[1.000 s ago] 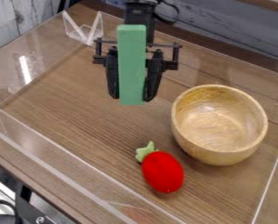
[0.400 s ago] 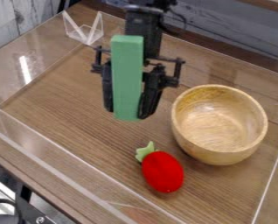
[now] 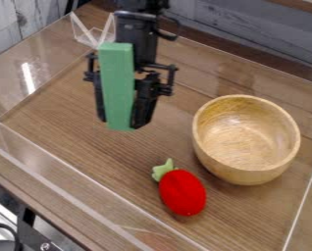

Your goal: Remove the green block from the brown bowl and put it on the table

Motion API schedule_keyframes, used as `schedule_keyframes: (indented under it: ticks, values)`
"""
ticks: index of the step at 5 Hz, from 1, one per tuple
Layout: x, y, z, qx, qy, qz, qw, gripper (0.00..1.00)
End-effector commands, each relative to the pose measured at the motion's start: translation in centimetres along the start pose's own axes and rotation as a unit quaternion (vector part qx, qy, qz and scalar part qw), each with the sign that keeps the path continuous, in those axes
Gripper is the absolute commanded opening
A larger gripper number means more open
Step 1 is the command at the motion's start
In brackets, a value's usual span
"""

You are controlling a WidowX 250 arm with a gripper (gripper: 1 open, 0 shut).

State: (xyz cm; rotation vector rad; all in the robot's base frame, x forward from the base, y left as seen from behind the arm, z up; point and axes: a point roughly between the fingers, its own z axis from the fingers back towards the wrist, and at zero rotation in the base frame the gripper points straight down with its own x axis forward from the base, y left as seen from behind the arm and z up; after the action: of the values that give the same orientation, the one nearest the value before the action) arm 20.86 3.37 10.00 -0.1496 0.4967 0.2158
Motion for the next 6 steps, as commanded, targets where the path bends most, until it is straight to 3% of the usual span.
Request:
schedule_keyframes:
  ticks: [1,2,4,5,6]
  values:
    - [0.4,0.4,0.0,-0.008,-0.013,0.002,0.9999,0.0]
    - [1.0,0.4,-0.4,-0.016,-0.011,0.01,0.9998,0.0]
    - [1.6,-1.9,-0.3,-0.021,0.0,0.004,0.9998,0.0]
    - [1.7,-2.6,-1.5,0.003,0.011,-0.044,0.999,0.0]
    - [1.9,-3.1,-3.0,0.029,0.02,-0.094,0.995,0.0]
